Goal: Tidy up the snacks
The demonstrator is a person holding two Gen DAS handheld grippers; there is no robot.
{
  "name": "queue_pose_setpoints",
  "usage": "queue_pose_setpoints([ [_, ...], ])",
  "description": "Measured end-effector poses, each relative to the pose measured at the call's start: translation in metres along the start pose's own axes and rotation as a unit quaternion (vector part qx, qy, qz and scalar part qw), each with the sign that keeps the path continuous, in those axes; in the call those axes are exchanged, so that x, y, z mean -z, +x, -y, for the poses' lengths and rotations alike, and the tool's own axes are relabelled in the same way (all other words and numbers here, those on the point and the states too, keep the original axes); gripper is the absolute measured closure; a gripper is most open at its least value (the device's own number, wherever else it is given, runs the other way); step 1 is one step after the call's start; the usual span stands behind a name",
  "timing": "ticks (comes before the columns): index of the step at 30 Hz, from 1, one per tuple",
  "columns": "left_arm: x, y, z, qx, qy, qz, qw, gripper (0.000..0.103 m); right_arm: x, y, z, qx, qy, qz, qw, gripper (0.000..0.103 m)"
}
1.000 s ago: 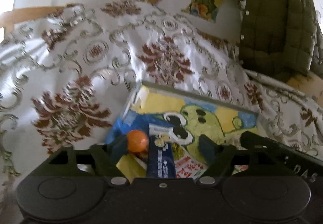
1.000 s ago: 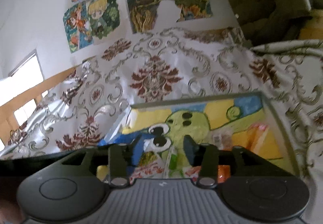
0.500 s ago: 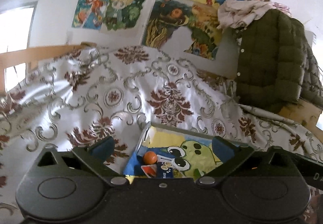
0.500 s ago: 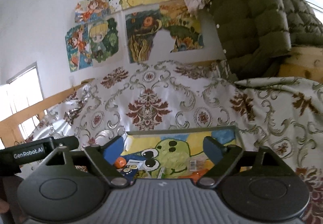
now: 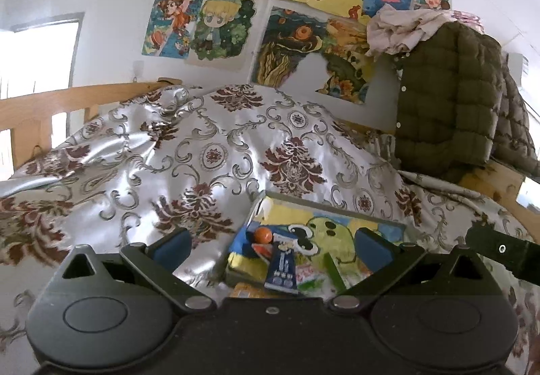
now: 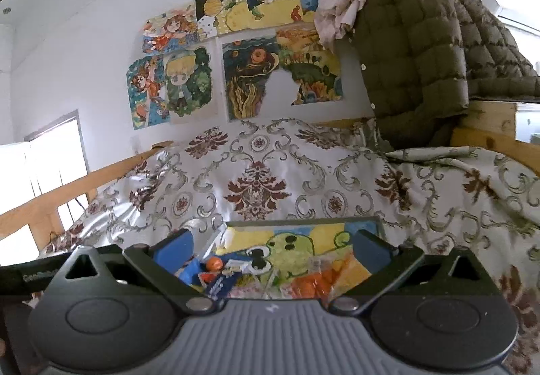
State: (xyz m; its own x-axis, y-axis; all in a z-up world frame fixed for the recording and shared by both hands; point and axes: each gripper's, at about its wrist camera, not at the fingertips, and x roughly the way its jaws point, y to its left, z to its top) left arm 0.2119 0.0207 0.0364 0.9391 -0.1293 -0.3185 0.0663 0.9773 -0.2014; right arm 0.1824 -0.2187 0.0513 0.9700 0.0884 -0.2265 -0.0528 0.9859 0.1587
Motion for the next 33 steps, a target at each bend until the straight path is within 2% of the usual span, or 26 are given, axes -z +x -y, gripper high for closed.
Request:
queue_pose_setpoints([
  [8, 0.025, -0.047, 0.005, -0.007, 0.037, -0.019, 0.9991, 0.001, 0.022, -0.044, -0.001, 0.012, -0.021, -0.016, 1.0, 0.0],
  [13, 0.039, -0.068, 0.004, -0.013, 0.043, -0.036, 0.9984, 0.001, 0.038, -0.067, -0.001, 0.019, -0.028, -0.032, 0.999, 0.0],
  [22, 0.055, -0.095, 0.0, -0.021, 0.041, -0.049, 0.9977, 0.001, 0.057, -0.101, 0.0, 0.033, -0.039, -0.053, 0.997, 0.0],
  [33, 0.066, -0.112, 0.006, -0.034, 0.056, -0.062, 0.9959, 0.001, 0.069, -0.12, 0.003, 0.042, -0.029, -0.075, 0.996, 0.0],
])
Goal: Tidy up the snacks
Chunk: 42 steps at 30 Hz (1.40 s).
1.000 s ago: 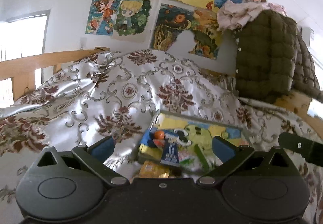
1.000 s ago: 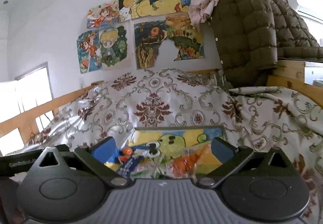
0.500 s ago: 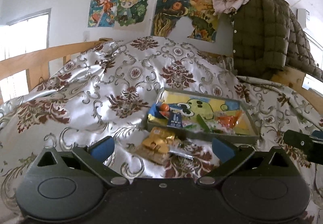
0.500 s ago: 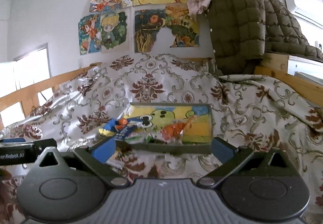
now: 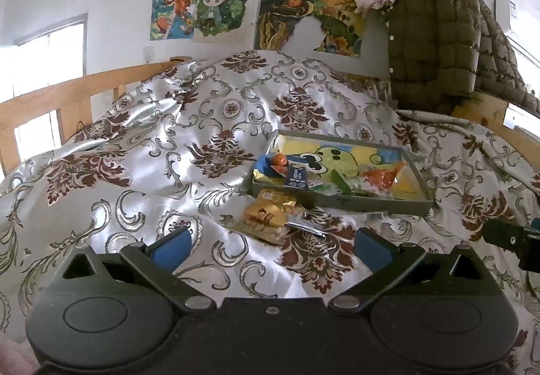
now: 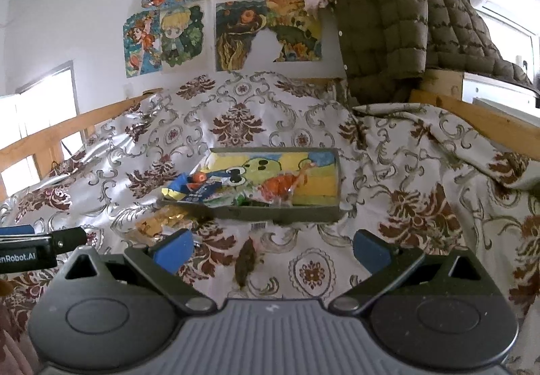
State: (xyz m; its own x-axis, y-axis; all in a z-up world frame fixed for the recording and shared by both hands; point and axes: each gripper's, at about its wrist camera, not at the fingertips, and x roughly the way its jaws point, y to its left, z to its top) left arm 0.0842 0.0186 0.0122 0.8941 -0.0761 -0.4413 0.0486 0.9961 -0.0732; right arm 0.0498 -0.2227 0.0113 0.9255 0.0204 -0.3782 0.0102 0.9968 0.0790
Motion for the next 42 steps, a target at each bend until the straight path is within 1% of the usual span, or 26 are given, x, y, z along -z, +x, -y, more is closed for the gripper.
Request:
queue_pose_setpoints([
  [9, 0.002, -0.001, -0.001, -0.027, -0.007, -0.011, 0.9996, 0.001, 0.006, 0.002, -0.005, 0.003, -0.001, -0.021, 1.0, 0.0],
  [17, 0.001, 0.002, -0.005, -0.026, -0.02, -0.017, 0.9993, 0.001, 0.01, 0.003, -0.019, 0.001, -0.026, -0.029, 0.999, 0.0],
  [24, 0.002, 0.004, -0.004, -0.027, -0.021, -0.021, 0.9992, 0.001, 0.013, 0.008, -0.021, 0.005, -0.03, -0.043, 0.999, 0.0],
  [28, 0.001, 0.005, -0.005, -0.033, -0.03, -0.024, 0.9987, 0.001, 0.011, 0.012, -0.021, -0.011, -0.029, -0.049, 0.998, 0.0],
  [30, -0.001, 0.005, -0.007, -0.036, -0.043, -0.022, 0.9982, 0.001, 0.008, 0.015, -0.023, -0.017, -0.035, -0.052, 0.998, 0.0],
  [34, -0.006, 0.004, -0.014, -0.039, -0.068, -0.004, 0.9969, 0.001, -0.001, 0.026, -0.028, -0.026, -0.038, -0.056, 0.997, 0.0],
  [38, -0.011, 0.014, -0.017, -0.049, -0.073, -0.002, 0.9961, 0.001, -0.013, 0.043, -0.03, -0.038, -0.039, -0.067, 0.996, 0.0],
  [42, -0.015, 0.03, -0.018, -0.053, -0.07, -0.013, 0.996, 0.001, -0.019, 0.065, -0.028, -0.039, -0.049, -0.082, 0.995, 0.0],
])
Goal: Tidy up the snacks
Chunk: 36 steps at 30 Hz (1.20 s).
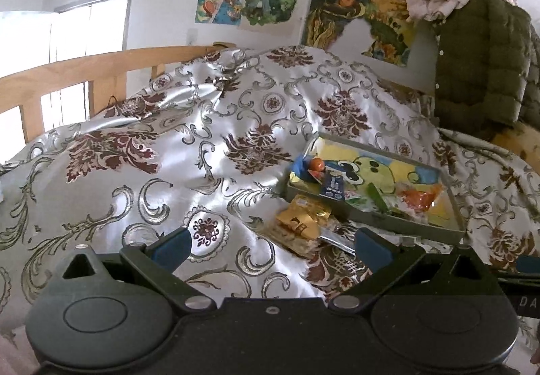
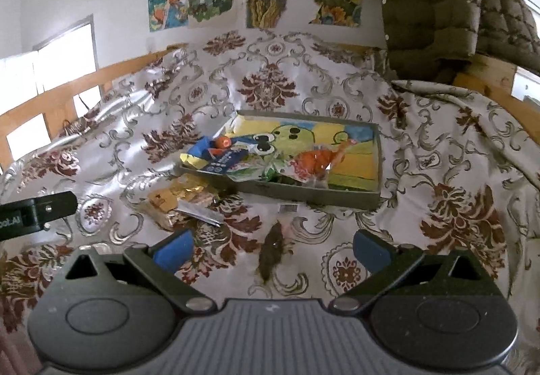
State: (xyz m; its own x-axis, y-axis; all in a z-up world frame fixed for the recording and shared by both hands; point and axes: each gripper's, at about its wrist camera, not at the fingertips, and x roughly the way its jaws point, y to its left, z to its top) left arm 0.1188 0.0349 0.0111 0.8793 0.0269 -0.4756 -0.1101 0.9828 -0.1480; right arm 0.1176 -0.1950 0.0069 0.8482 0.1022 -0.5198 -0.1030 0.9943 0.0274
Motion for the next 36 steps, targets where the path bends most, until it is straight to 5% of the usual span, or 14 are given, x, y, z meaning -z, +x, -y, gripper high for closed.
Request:
queue_pose_setpoints([
  [10, -0.008, 0.03, 0.001, -0.006, 0.01, -0.019, 0.9998, 0.001, -0.007, 0.036, 0.005, -0.006, -0.025, 0.002, 1.0, 0.0],
  [18, -0.024, 0.05, 0.014, 0.008, 0.03, -0.009, 0.9995, 0.001, -0.018, 0.056, 0.021, -0.002, 0.016, 0.03, 0.999, 0.0],
  [29, -0.039, 0.091, 0.045, 0.073, 0.088, -0.043, 0.9925, 0.001, -0.014, 0.067, 0.023, 0.014, -0.003, 0.029, 0.999, 0.0],
  [36, -0.043, 0.112, 0.052, 0.103, 0.159, -0.03, 0.9814, 0.001, -0.013, 0.076, 0.019, 0.021, -0.023, 0.024, 0.999, 0.0],
])
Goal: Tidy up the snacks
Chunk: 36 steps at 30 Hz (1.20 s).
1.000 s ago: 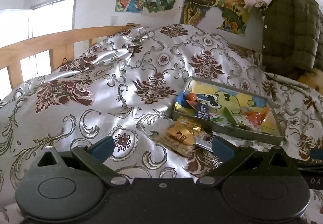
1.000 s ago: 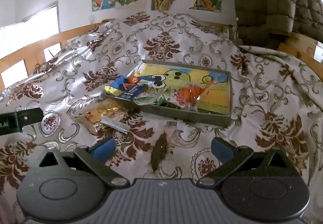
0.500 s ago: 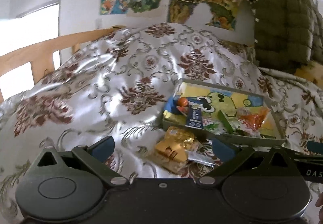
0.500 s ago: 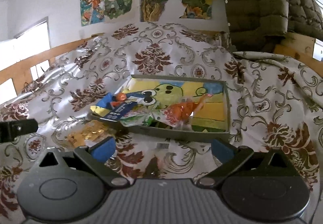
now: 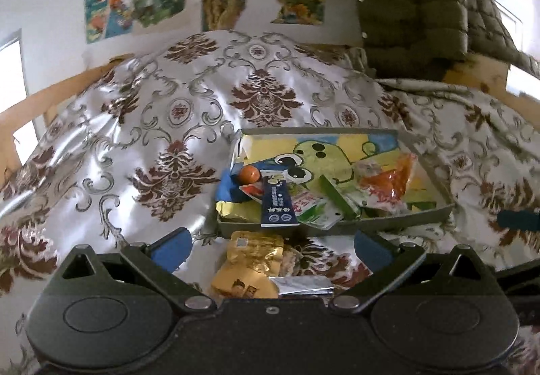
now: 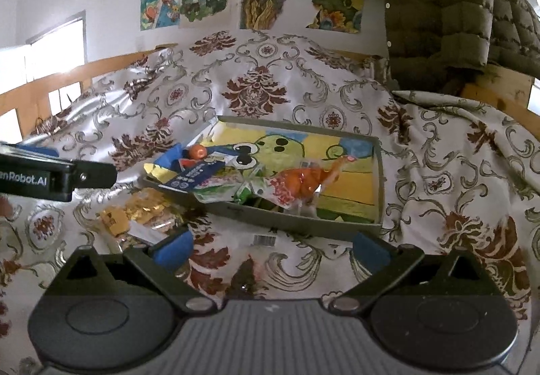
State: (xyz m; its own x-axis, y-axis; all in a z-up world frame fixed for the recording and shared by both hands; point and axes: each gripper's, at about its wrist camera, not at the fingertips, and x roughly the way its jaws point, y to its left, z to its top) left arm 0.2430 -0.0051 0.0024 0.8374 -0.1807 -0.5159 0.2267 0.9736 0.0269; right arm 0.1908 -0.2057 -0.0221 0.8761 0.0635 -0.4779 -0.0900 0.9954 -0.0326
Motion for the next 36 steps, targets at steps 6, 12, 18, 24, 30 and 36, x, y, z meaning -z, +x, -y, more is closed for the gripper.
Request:
queue_pose_setpoints([
  [6, 0.014, 0.018, -0.008, -0.001, 0.013, -0.029, 0.9995, 0.001, 0.006, 0.011, -0.002, -0.014, 0.008, -0.03, 0.999, 0.0],
  [12, 0.018, 0.038, -0.015, 0.017, 0.028, -0.068, 0.9971, 0.001, 0.014, 0.027, -0.007, -0.042, 0.01, -0.08, 0.996, 0.0],
  [18, 0.025, 0.058, -0.013, 0.0, 0.067, -0.077, 0.9948, 0.001, 0.023, 0.036, -0.014, -0.051, -0.006, -0.109, 0.993, 0.0],
  [24, 0.031, 0.06, 0.007, 0.044, 0.169, -0.04, 0.9838, 0.001, 0.026, 0.044, -0.01, -0.066, 0.008, -0.115, 0.991, 0.007],
  [30, 0.037, 0.07, 0.024, 0.107, 0.239, -0.032, 0.9645, 0.004, 0.031, 0.056, -0.004, -0.08, 0.021, -0.132, 0.988, 0.028],
  [36, 0.044, 0.084, 0.043, 0.132, 0.311, -0.052, 0.9398, 0.022, 0.032, 0.062, 0.001, -0.099, 0.042, -0.156, 0.982, 0.044],
])
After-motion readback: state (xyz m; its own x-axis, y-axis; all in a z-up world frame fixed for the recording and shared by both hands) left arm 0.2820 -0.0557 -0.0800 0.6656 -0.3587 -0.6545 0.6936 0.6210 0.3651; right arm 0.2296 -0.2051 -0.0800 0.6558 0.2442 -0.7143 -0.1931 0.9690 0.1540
